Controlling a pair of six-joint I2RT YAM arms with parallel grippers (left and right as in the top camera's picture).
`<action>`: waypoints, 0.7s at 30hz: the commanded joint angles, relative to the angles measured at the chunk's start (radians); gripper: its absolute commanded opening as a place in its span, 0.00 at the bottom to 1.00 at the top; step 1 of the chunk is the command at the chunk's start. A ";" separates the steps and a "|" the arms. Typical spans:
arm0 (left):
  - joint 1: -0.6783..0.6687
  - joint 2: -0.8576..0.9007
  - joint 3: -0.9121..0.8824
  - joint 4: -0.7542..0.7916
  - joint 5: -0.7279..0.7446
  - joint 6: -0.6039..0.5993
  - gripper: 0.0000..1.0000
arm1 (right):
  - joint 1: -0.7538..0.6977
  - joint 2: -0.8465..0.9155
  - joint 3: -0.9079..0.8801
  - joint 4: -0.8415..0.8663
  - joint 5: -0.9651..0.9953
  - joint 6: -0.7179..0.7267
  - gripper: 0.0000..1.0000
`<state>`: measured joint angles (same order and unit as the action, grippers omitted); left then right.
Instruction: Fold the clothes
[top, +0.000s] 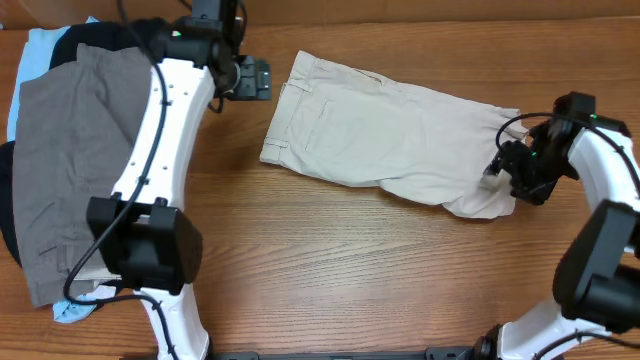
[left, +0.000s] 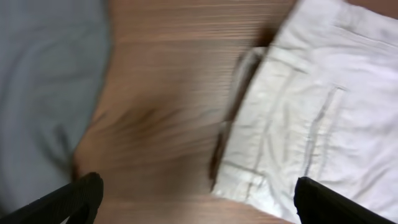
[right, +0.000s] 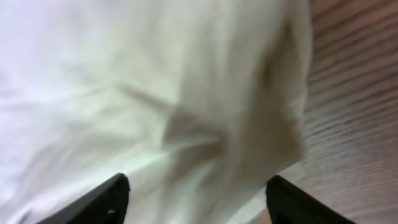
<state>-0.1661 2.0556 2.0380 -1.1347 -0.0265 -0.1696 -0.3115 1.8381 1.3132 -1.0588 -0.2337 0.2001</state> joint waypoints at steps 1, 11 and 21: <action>-0.009 0.092 -0.008 0.026 0.080 0.119 1.00 | 0.005 -0.072 0.075 -0.008 -0.085 -0.081 0.78; 0.068 0.143 -0.008 0.093 0.203 0.304 1.00 | 0.063 0.006 0.080 0.154 -0.079 -0.096 0.78; 0.085 0.180 -0.008 0.176 0.300 0.475 1.00 | 0.063 0.113 0.080 0.160 -0.075 -0.096 0.70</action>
<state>-0.0704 2.2101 2.0293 -0.9894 0.2119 0.2150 -0.2481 1.9232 1.3727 -0.9016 -0.3077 0.1108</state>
